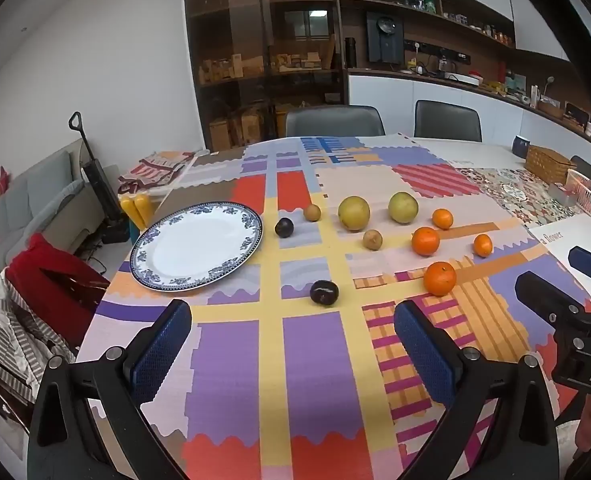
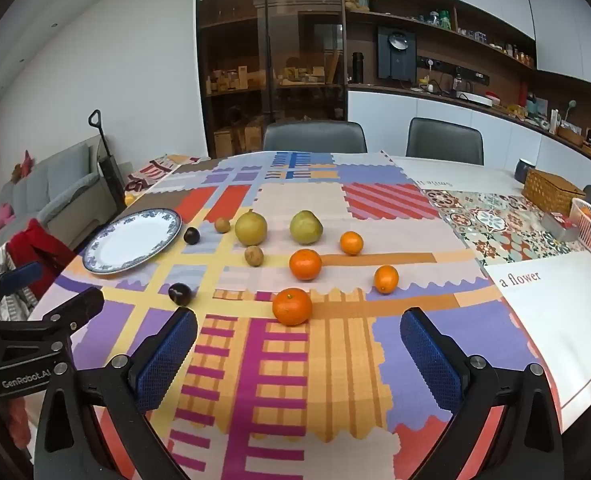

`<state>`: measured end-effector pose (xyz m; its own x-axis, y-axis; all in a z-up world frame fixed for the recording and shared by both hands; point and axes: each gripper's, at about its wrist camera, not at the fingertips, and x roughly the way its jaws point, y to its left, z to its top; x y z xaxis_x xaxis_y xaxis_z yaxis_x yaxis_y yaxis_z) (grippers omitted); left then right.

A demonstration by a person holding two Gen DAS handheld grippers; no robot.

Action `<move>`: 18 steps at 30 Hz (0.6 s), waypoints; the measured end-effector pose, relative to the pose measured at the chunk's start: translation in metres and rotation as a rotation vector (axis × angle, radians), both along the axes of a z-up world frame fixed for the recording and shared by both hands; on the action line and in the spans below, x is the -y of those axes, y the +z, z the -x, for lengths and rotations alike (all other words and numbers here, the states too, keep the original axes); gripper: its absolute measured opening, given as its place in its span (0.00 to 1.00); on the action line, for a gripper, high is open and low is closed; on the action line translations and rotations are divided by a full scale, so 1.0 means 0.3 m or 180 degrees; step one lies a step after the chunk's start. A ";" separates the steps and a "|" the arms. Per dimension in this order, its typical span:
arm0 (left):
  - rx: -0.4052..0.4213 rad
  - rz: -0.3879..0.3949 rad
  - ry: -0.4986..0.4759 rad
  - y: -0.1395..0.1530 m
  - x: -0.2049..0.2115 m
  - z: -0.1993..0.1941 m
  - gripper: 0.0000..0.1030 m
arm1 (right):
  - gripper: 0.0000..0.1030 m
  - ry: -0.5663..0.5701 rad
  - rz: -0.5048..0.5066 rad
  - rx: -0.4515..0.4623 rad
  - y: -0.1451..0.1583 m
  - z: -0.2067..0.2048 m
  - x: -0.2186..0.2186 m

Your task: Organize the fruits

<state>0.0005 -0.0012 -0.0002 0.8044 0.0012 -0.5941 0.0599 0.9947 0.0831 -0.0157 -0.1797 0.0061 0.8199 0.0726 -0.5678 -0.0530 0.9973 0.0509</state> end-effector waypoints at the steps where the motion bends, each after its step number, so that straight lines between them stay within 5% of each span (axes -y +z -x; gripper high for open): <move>1: -0.0002 0.0011 -0.0017 0.000 0.001 -0.001 1.00 | 1.00 0.0000 0.0016 -0.0005 0.001 0.001 0.000; 18: 0.0093 0.0053 -0.0001 0.011 -0.013 0.021 1.00 | 1.00 0.0028 0.0017 0.0024 0.001 0.003 -0.009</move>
<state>-0.0058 0.0028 0.0033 0.8214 -0.0087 -0.5703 0.0579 0.9960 0.0682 -0.0165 -0.1768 0.0065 0.8235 0.0768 -0.5621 -0.0622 0.9970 0.0452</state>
